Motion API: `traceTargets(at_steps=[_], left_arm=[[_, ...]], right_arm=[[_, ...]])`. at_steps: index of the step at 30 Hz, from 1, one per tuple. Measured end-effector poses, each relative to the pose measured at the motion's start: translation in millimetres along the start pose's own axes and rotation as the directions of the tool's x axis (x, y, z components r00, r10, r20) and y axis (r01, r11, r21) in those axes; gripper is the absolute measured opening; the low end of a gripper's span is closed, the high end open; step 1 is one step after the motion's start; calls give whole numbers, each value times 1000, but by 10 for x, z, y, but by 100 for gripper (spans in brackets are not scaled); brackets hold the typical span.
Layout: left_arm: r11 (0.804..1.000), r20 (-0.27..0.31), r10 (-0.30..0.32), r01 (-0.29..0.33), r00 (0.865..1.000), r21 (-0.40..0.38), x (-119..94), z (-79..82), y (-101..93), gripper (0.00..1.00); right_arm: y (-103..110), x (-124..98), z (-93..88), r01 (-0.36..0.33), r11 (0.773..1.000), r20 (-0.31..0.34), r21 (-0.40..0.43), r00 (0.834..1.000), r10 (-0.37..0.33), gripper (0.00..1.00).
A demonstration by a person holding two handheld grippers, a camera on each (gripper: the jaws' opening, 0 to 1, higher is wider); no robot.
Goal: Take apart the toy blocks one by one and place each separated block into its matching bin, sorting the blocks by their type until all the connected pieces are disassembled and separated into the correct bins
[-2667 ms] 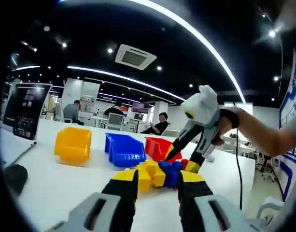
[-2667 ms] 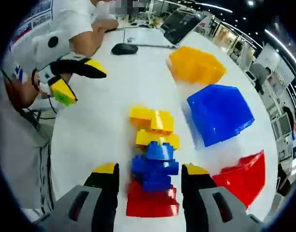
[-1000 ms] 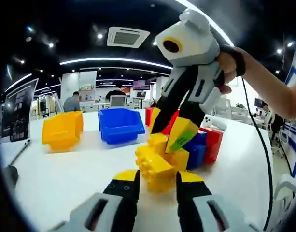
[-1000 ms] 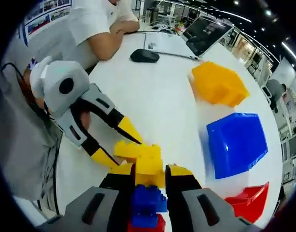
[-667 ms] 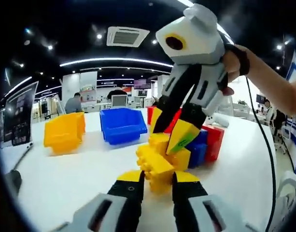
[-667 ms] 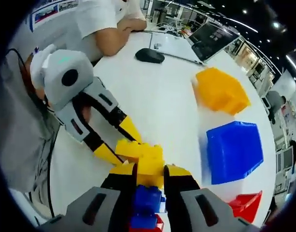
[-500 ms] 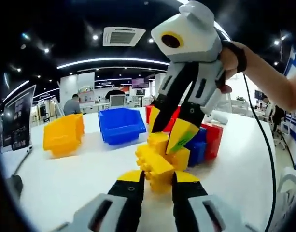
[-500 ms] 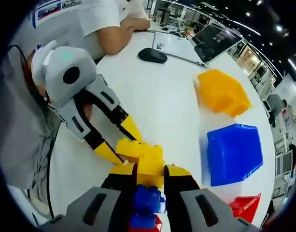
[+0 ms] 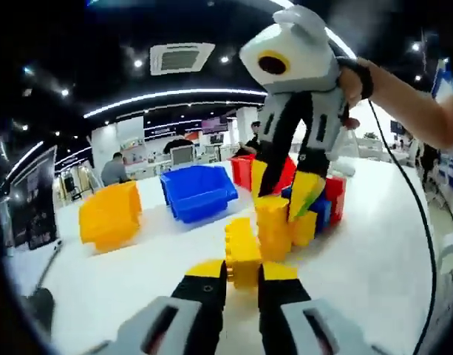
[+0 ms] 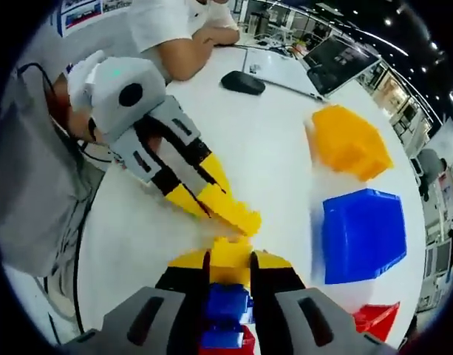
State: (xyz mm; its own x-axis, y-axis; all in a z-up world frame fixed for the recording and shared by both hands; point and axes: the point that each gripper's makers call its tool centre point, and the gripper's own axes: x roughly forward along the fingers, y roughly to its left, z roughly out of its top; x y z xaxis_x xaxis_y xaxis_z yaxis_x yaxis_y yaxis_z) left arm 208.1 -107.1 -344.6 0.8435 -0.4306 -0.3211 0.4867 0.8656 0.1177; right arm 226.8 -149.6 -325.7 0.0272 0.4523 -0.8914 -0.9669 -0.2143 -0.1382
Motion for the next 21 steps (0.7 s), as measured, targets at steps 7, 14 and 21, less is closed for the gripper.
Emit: traceTargets(at_steps=[7,14,21], left_arm=[[997,2,-42,41,999,58,-35,68,-97,19],[999,78,25,-22,997,-37,-128,226,396,19],[982,167,188,-185,968,-37,-207,683,1153,19]], right_arm=[[6,2,24,27,1000,26,13,999,-27,23],[-17,10,8,48,997,56,62,997,-51,24],[-8,16,6,42,995,93,91,994,-51,24]])
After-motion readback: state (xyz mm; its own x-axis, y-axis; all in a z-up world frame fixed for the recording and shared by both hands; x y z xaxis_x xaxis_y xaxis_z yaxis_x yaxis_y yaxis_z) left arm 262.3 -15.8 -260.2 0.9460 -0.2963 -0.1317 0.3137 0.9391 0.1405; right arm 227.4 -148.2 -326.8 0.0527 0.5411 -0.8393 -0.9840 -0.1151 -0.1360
